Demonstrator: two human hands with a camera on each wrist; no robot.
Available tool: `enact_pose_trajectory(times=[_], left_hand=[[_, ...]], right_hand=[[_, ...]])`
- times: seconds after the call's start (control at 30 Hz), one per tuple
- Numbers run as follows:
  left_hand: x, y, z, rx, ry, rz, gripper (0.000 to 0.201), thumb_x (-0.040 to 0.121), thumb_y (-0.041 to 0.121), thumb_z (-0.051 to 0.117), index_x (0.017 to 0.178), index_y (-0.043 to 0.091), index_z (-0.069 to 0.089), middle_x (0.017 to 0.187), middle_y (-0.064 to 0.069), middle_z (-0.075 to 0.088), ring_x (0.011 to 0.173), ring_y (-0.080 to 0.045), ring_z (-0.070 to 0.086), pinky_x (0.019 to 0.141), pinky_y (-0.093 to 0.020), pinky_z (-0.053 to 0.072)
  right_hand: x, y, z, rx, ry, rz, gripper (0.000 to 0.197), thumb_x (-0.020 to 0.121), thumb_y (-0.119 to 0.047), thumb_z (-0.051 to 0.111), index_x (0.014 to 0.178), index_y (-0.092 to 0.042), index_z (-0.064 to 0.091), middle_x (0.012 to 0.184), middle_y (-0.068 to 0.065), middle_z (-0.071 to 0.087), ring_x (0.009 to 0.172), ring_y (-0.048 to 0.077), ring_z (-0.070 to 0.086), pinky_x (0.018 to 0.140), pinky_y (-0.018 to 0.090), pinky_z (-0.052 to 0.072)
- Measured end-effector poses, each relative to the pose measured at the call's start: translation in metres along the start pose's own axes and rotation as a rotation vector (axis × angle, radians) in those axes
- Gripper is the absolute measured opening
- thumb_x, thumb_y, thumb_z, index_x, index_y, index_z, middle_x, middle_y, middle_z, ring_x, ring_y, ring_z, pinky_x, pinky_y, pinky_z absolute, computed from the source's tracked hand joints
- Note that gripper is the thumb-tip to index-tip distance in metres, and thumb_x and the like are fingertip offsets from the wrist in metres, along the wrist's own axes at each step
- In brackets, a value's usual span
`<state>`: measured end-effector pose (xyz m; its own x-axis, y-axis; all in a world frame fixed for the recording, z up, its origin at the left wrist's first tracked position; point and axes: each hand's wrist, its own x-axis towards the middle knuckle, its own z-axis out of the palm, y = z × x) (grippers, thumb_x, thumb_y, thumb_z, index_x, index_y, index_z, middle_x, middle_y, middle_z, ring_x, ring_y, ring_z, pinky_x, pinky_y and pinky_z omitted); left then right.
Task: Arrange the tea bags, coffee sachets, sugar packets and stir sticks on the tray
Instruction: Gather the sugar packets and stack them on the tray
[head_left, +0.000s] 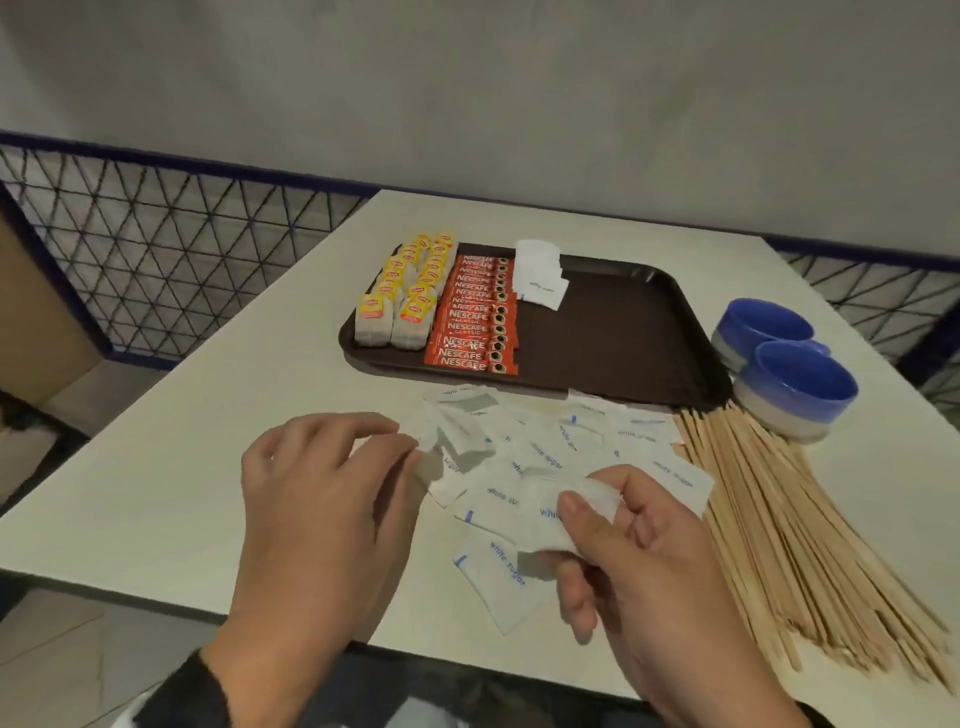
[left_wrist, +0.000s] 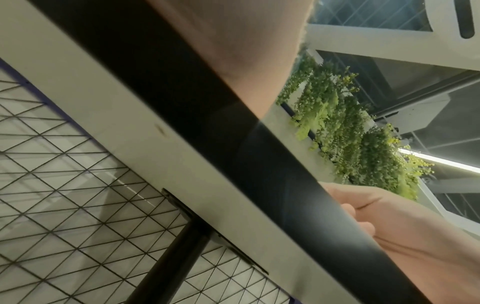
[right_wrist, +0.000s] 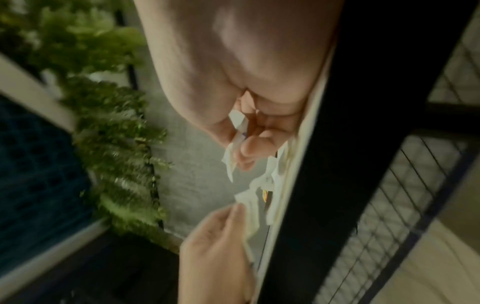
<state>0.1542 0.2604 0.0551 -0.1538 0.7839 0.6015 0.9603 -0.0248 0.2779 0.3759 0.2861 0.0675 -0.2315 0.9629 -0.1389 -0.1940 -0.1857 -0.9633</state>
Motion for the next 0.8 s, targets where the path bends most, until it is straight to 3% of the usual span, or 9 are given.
enact_pose_trajectory(times=[0.2,0.3,0.37,0.47,0.53,0.6,0.67,0.73,0.8], left_hand=[[-0.001,0.03,0.005,-0.374,0.151,0.116,0.019,0.095,0.032,0.064,0.105,0.023,0.077,0.094,0.008,0.055,0.09,-0.019,0.053,0.077,-0.046,0.042],[-0.004,0.043,0.006,-0.468,0.149,0.212,0.018,0.097,0.032,0.062,0.107,0.024,0.076,0.091,0.009,0.057,0.089,-0.012,0.056,0.076,-0.041,0.043],[-0.003,0.048,0.008,-0.545,0.12,0.257,0.015,0.098,0.029,0.062,0.109,0.027,0.072,0.094,0.01,0.06,0.09,-0.009,0.058,0.074,-0.038,0.047],[-0.003,0.049,0.009,-0.627,0.062,0.294,0.013,0.099,0.022,0.06,0.108,0.022,0.07,0.096,0.009,0.064,0.088,-0.013,0.064,0.07,-0.037,0.052],[-0.004,0.051,0.005,-0.667,0.02,0.305,0.015,0.1,0.021,0.057,0.103,0.016,0.071,0.096,0.01,0.065,0.087,-0.01,0.064,0.072,-0.03,0.052],[-0.004,0.053,0.001,-0.726,-0.041,0.309,0.017,0.101,0.026,0.055,0.104,0.016,0.068,0.095,0.014,0.062,0.086,-0.005,0.061,0.074,-0.019,0.048],[-0.004,0.056,-0.001,-0.744,-0.076,0.336,0.017,0.097,0.032,0.063,0.109,0.02,0.064,0.097,0.019,0.059,0.086,0.002,0.057,0.076,-0.011,0.044],[-0.004,0.055,0.002,-0.722,-0.072,0.366,0.023,0.092,0.026,0.074,0.111,0.019,0.065,0.098,0.016,0.062,0.086,0.001,0.058,0.076,-0.013,0.047],[-0.005,0.053,0.006,-0.678,-0.047,0.382,0.018,0.091,0.018,0.074,0.107,0.012,0.07,0.099,0.005,0.068,0.087,-0.01,0.063,0.073,-0.025,0.052]], right_hand=[[-0.004,-0.002,-0.003,0.078,-0.061,-0.059,0.022,0.086,-0.029,0.072,0.092,-0.008,0.067,0.071,0.037,0.062,0.054,0.04,0.052,0.044,0.035,0.043],[-0.004,0.0,-0.008,0.114,-0.079,-0.094,0.034,0.078,-0.034,0.079,0.096,-0.007,0.069,0.087,0.032,0.068,0.056,0.035,0.058,0.048,0.036,0.048],[-0.004,0.002,-0.009,0.097,-0.069,-0.13,0.038,0.074,-0.037,0.079,0.093,-0.006,0.069,0.091,0.029,0.066,0.054,0.029,0.052,0.049,0.035,0.045],[-0.006,0.004,-0.008,0.042,-0.043,-0.194,0.031,0.077,-0.039,0.081,0.088,-0.012,0.071,0.084,0.023,0.064,0.062,0.029,0.046,0.054,0.032,0.035],[-0.008,0.002,-0.006,0.038,-0.047,-0.214,0.019,0.082,-0.032,0.081,0.085,-0.015,0.073,0.078,0.012,0.067,0.063,0.016,0.054,0.057,0.023,0.042],[-0.009,0.001,-0.003,0.053,-0.05,-0.214,0.016,0.081,-0.028,0.076,0.084,-0.013,0.073,0.067,0.005,0.061,0.052,0.008,0.047,0.049,0.016,0.04],[-0.008,0.001,-0.001,0.062,-0.04,-0.191,0.02,0.083,-0.031,0.076,0.086,-0.011,0.072,0.063,0.005,0.056,0.046,0.013,0.036,0.041,0.02,0.029],[-0.008,0.001,-0.002,0.093,-0.019,-0.151,0.025,0.084,-0.034,0.075,0.088,-0.01,0.071,0.062,0.007,0.054,0.045,0.014,0.035,0.041,0.02,0.025],[-0.007,0.001,-0.003,0.086,-0.012,-0.125,0.041,0.083,-0.049,0.077,0.095,-0.011,0.07,0.062,0.013,0.051,0.046,0.02,0.041,0.042,0.025,0.029]])
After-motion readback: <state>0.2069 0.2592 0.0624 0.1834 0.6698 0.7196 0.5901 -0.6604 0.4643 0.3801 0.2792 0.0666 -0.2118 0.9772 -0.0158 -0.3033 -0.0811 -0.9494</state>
